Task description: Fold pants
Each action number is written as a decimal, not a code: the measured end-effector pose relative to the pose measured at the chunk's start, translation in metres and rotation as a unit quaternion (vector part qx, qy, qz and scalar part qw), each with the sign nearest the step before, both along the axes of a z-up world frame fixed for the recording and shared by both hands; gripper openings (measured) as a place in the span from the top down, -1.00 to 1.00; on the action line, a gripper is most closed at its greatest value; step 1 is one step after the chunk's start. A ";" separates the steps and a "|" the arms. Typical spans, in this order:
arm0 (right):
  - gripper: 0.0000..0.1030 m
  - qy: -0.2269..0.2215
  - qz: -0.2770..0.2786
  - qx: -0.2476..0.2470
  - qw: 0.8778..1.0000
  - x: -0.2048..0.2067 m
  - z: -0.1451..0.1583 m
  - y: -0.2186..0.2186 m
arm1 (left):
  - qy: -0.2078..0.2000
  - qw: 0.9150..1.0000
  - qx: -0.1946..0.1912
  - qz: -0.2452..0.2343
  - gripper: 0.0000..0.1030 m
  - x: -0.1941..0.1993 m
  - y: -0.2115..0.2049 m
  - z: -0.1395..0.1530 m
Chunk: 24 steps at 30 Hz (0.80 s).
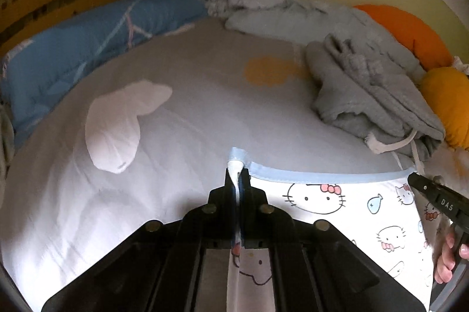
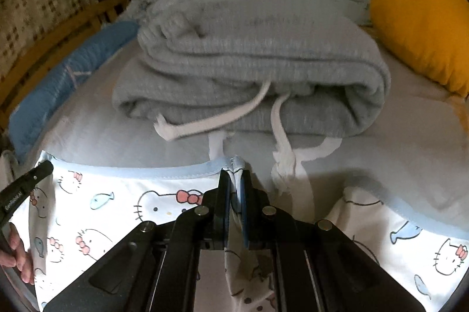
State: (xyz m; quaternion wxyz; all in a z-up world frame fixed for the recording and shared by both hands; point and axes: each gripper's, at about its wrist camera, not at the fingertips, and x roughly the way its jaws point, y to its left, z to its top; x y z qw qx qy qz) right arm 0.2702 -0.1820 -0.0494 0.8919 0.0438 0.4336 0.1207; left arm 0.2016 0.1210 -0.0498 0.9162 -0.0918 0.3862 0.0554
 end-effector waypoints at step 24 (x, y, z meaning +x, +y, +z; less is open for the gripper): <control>-0.73 -0.079 -0.063 0.010 0.995 -0.021 0.021 -0.029 | -0.085 0.995 0.050 0.001 -0.76 -0.019 -0.008 0.026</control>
